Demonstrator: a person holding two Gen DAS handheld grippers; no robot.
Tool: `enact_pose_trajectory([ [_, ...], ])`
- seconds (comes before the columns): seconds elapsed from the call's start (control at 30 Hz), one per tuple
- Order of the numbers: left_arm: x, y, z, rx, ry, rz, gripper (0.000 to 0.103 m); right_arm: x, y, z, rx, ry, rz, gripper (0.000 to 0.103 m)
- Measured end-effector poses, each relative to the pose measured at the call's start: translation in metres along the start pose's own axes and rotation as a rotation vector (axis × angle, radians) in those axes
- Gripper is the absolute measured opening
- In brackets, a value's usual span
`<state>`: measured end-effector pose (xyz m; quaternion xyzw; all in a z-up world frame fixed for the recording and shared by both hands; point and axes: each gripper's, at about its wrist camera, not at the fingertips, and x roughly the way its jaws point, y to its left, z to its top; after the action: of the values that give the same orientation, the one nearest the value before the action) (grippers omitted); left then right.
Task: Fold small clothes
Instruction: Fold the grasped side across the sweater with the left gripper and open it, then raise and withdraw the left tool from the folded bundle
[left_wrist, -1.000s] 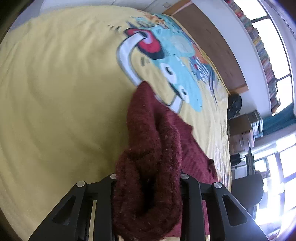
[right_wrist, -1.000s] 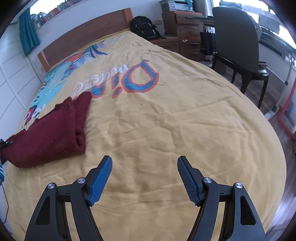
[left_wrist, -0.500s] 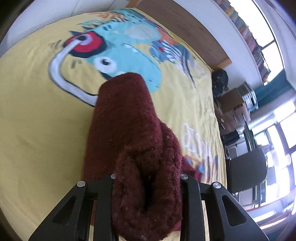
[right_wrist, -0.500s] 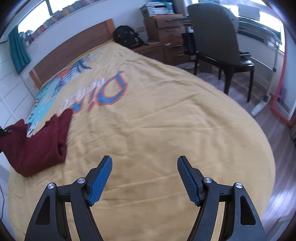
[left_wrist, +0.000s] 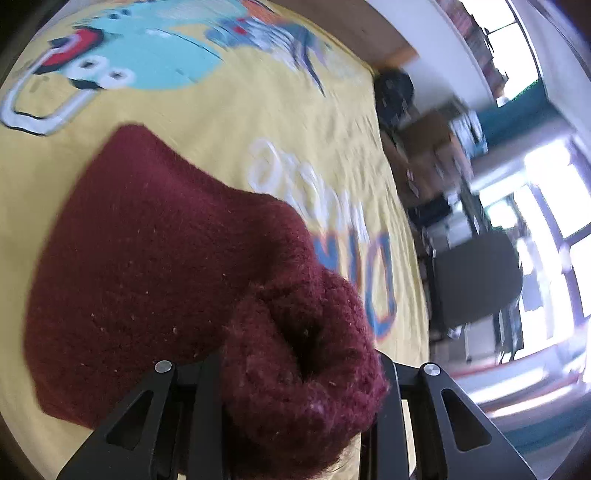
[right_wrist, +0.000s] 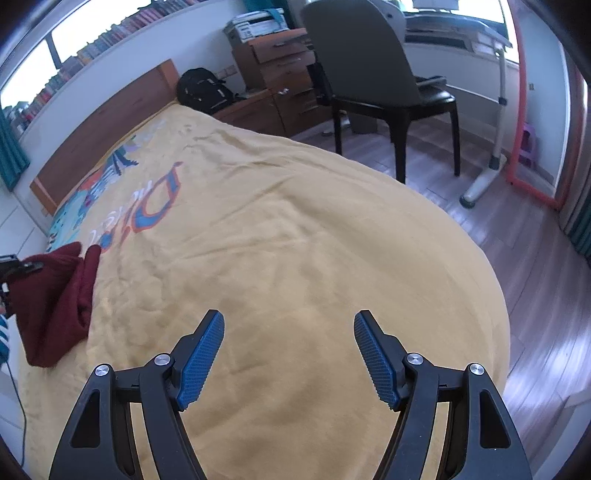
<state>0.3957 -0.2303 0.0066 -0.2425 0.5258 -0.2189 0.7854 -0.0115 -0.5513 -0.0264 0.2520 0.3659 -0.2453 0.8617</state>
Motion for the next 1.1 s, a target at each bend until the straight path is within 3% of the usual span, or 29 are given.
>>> enact_pose_trajectory([
  [0.2, 0.054, -0.034, -0.043, 0.152, 0.065, 0.139, 0.022, 0.001, -0.021, -0.011, 0.034, 0.013, -0.008, 0.075],
  [0.47, 0.08, -0.043, -0.066, 0.192, 0.078, 0.218, 0.023, 0.002, -0.03, -0.018, 0.053, 0.02, -0.009, 0.075],
  [0.63, 0.078, -0.041, -0.074, 0.179, 0.093, 0.199, 0.032, 0.002, -0.028, -0.018, 0.05, 0.022, -0.005, 0.075],
  [0.73, 0.071, -0.046, -0.077, 0.157, 0.102, 0.156, 0.043, 0.0, -0.021, -0.019, 0.036, 0.023, -0.003, 0.075],
  [1.1, 0.05, -0.058, -0.07, 0.205, 0.123, 0.08, 0.043, -0.021, -0.003, -0.015, 0.015, -0.004, -0.004, 0.075],
])
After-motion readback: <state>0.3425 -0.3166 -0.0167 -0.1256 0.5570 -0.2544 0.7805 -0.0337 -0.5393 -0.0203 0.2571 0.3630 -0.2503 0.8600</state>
